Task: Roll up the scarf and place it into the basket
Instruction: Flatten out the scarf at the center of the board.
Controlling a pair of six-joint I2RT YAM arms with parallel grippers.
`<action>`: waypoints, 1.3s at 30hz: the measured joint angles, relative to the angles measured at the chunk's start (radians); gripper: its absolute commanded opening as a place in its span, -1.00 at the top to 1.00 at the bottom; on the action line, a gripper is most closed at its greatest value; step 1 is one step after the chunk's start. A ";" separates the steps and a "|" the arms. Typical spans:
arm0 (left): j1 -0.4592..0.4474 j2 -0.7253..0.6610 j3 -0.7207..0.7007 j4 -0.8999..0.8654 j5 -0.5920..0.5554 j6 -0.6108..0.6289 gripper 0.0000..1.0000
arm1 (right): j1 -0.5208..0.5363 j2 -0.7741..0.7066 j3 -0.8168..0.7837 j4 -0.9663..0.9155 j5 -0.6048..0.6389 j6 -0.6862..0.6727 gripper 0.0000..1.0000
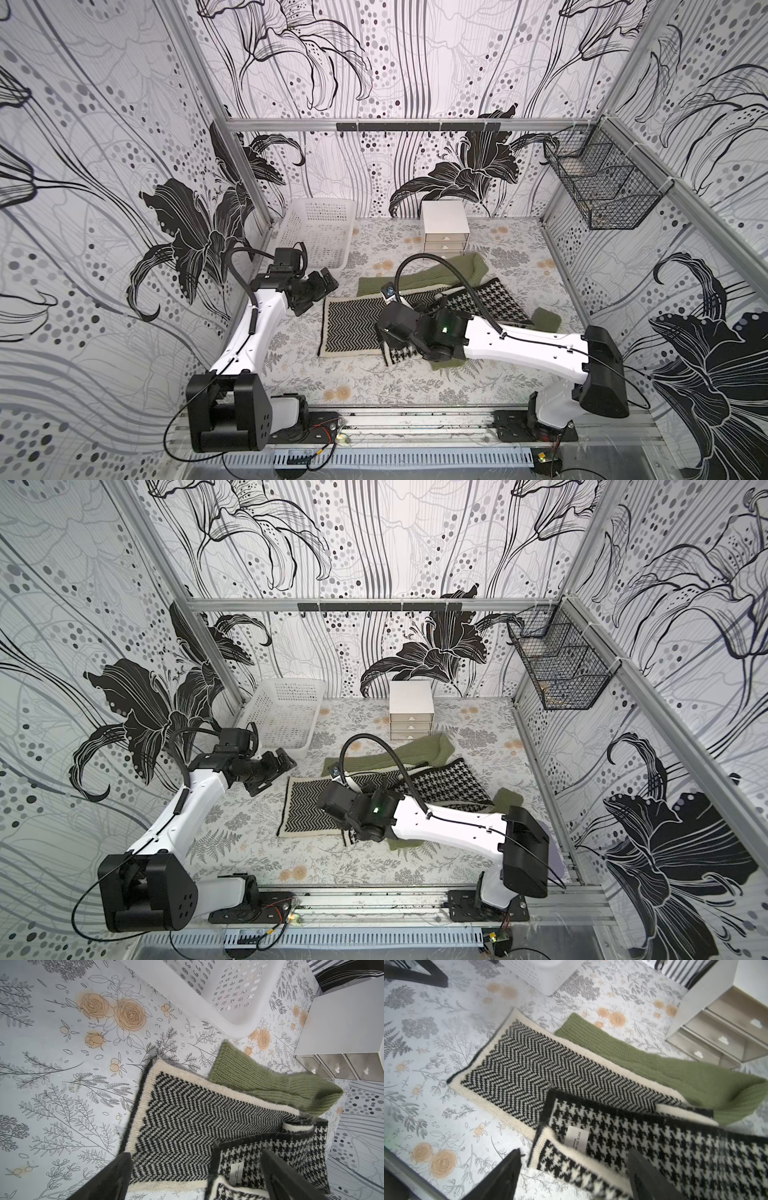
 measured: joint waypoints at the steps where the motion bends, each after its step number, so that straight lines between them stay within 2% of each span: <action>1: -0.009 0.003 -0.008 0.006 0.002 -0.005 -0.99 | -0.017 -0.032 -0.014 -0.007 0.012 0.007 -0.71; 3: -0.053 0.014 -0.022 0.022 0.006 -0.023 -0.99 | -0.084 -0.098 -0.027 -0.003 0.019 0.006 -0.71; 5: -0.138 0.044 -0.027 0.042 0.016 -0.050 -0.99 | -0.193 -0.151 -0.037 0.016 0.002 -0.005 -0.70; 9: -0.336 0.117 -0.048 0.115 0.024 -0.140 -0.99 | -0.362 -0.143 -0.049 0.046 -0.042 -0.058 -0.66; 10: -0.383 0.135 -0.058 0.130 0.023 -0.170 -0.99 | -0.385 -0.130 -0.062 0.054 -0.055 -0.070 -0.64; 12: -0.459 0.165 -0.080 0.156 0.022 -0.235 -0.79 | -0.413 -0.119 -0.103 0.064 -0.080 -0.087 -0.61; 13: -0.492 0.177 -0.095 0.167 0.018 -0.266 -0.75 | -0.426 -0.119 -0.132 0.065 -0.097 -0.092 -0.60; 21: -0.718 0.179 -0.183 0.210 -0.037 -0.526 -0.70 | -0.515 -0.178 -0.301 0.068 -0.148 -0.107 -0.59; 24: -0.773 0.187 -0.227 0.263 -0.031 -0.610 -0.39 | -0.530 -0.215 -0.323 0.071 -0.152 -0.111 -0.59; 25: -0.783 0.200 -0.235 0.280 -0.031 -0.639 -0.13 | -0.533 -0.226 -0.327 0.072 -0.152 -0.111 -0.59; 27: -0.801 0.237 -0.241 0.321 -0.027 -0.684 0.63 | -0.538 -0.245 -0.332 0.072 -0.151 -0.113 -0.59; 30: -0.821 0.274 -0.240 0.372 -0.023 -0.729 0.99 | -0.544 -0.270 -0.341 0.074 -0.151 -0.121 -0.59; 34: -0.833 0.253 -0.178 0.324 -0.045 -0.727 1.00 | -0.549 -0.287 -0.354 0.077 -0.150 -0.133 -0.59; 39: -0.833 0.129 -0.071 0.223 -0.116 -0.686 1.00 | -0.562 -0.303 -0.376 0.079 -0.150 -0.133 -0.59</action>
